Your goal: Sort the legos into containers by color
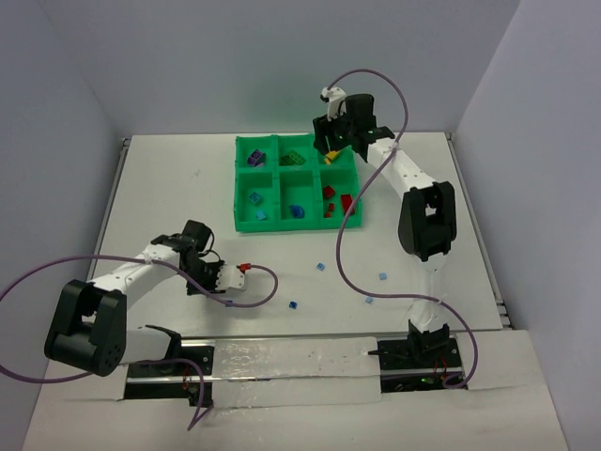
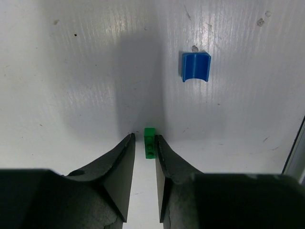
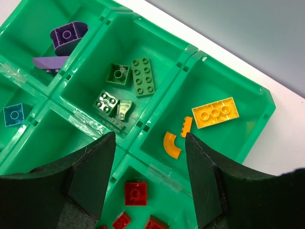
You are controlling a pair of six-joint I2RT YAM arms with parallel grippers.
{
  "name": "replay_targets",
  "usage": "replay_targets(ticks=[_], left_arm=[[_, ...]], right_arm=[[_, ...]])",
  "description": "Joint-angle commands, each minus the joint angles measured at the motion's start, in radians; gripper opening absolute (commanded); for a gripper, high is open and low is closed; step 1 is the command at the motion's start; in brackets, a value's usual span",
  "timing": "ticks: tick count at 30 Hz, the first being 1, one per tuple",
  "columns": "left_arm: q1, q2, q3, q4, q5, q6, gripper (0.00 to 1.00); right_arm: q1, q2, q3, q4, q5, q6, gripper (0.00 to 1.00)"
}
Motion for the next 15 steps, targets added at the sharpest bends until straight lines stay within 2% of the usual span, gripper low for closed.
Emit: replay_targets(ticks=[1,7,10,13,15], left_arm=[[0.005,0.015,-0.035,0.053,-0.028,0.047,0.29],[0.005,-0.005,-0.007,0.042,0.049,0.041,0.08],[0.005,-0.028,0.047,0.024,0.114,0.021,0.03],[0.005,-0.030,0.177,-0.002,0.230,-0.061,0.00],[0.005,-0.015,0.294,0.014,0.283,-0.123,0.00]], right_arm=[[-0.011,-0.081,-0.007,0.013,-0.005,-0.015,0.67],[-0.018,-0.096,-0.039,-0.001,0.003,-0.028,0.67],[-0.038,-0.122,-0.060,-0.028,-0.013,-0.022,0.70],[-0.073,-0.162,-0.087,-0.063,-0.053,0.002,0.77],[-0.099,-0.194,-0.103,-0.075,-0.086,0.018,0.87]])
